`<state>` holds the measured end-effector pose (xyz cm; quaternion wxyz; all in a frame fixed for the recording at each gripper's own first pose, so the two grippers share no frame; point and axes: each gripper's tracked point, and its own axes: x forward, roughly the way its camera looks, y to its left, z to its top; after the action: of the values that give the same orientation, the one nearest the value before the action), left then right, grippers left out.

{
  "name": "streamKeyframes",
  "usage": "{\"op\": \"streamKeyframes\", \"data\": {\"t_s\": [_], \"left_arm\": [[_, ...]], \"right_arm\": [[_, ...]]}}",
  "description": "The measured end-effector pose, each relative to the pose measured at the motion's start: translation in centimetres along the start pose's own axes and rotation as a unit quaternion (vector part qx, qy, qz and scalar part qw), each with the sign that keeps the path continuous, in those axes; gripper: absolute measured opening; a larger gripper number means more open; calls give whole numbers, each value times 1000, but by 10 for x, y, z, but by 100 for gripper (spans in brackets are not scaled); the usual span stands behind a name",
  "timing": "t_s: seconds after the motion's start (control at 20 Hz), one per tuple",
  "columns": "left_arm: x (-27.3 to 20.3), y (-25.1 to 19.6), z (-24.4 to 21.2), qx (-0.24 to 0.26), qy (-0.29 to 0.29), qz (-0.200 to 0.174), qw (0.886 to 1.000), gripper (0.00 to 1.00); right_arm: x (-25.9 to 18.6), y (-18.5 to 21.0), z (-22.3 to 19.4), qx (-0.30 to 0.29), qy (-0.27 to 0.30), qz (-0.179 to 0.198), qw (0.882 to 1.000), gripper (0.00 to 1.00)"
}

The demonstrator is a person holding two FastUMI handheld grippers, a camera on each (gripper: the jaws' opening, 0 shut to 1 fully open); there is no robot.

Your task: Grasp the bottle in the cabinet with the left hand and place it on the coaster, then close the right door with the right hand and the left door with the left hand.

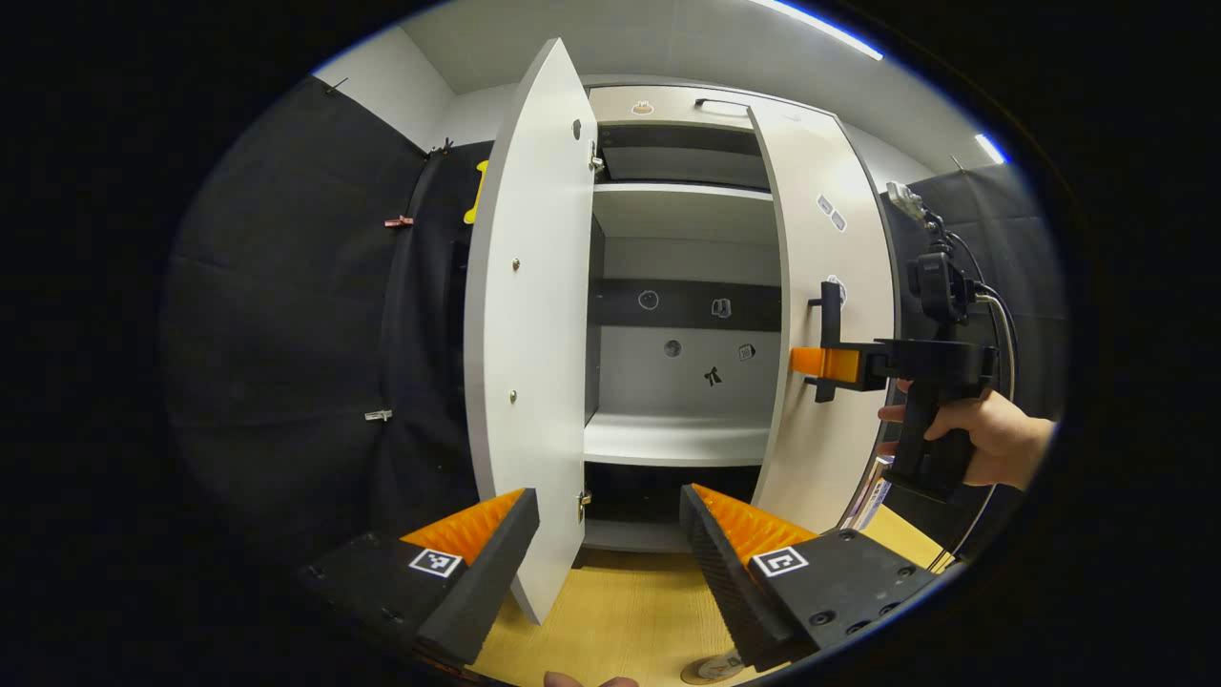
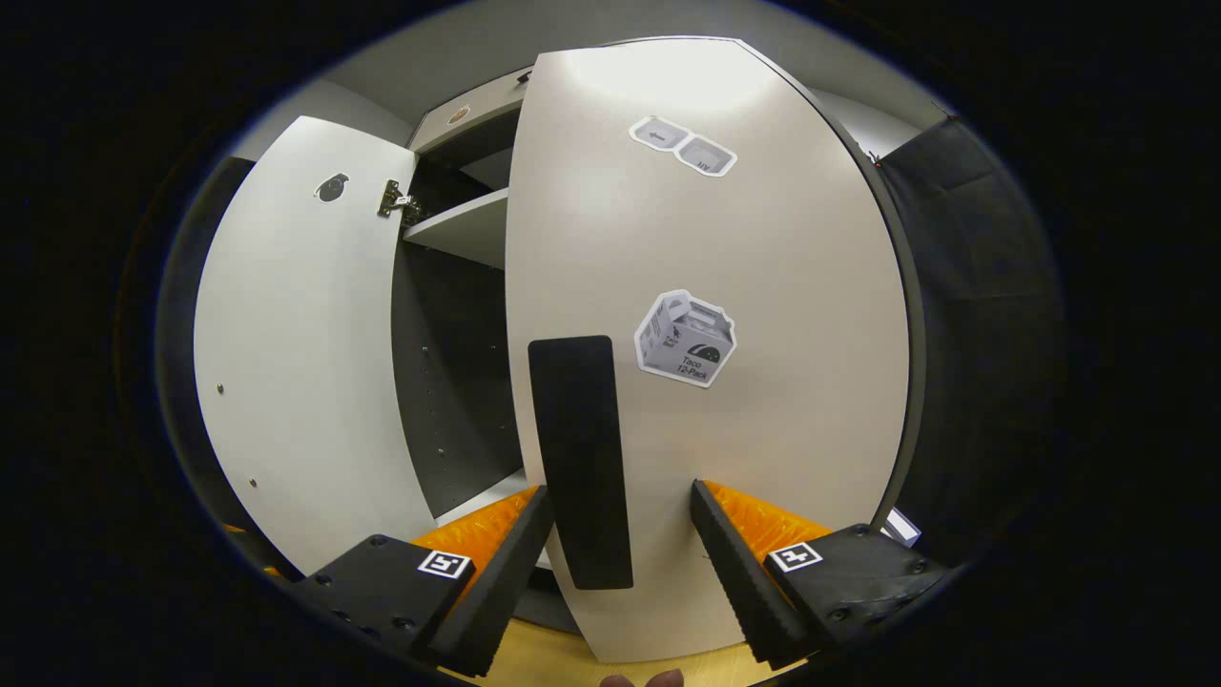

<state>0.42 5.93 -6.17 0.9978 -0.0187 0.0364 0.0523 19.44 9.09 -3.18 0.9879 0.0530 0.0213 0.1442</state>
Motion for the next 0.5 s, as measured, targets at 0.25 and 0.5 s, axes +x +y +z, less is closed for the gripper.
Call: {"op": "streamKeyframes", "data": {"t_s": [0.25,0.5], "left_arm": [[-9,14,12,-10,-11,-5,1000,95],[-14,56,24,-24,-10,5,1000,95]], "right_arm": [[-7,3,-3,-9,7,-10,1000,98],[-38,8,3,-23,-6,-15,1000,98]]}}
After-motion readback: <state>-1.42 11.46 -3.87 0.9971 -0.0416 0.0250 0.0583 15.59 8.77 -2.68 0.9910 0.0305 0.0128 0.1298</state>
